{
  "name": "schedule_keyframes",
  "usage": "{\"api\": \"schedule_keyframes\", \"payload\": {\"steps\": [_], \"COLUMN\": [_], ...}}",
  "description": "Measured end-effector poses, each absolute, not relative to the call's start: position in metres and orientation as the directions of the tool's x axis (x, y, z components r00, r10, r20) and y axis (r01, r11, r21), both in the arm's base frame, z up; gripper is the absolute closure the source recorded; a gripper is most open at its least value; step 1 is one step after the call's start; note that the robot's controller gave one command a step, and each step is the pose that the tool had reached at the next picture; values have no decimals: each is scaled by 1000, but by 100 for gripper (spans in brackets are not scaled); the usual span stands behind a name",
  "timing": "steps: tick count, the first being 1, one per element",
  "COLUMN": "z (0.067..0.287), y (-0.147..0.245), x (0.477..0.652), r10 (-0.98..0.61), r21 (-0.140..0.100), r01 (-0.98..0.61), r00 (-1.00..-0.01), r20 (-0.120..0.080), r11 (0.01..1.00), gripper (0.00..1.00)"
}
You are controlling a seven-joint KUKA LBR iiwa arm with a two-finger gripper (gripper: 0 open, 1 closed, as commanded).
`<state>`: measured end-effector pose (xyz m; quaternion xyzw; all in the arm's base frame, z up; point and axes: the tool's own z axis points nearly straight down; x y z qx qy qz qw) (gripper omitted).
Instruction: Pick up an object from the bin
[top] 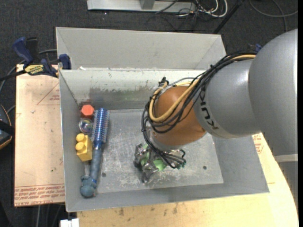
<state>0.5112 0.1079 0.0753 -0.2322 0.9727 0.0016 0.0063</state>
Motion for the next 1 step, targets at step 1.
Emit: {"api": "schedule_keyframes", "payload": {"steps": [1], "z": [260], "y": [93], "x": [486], "r10": [-668], "r21": [-4], "r01": [-668], "r00": [-745], "r20": [-8], "r11": [745], "gripper": [100]}}
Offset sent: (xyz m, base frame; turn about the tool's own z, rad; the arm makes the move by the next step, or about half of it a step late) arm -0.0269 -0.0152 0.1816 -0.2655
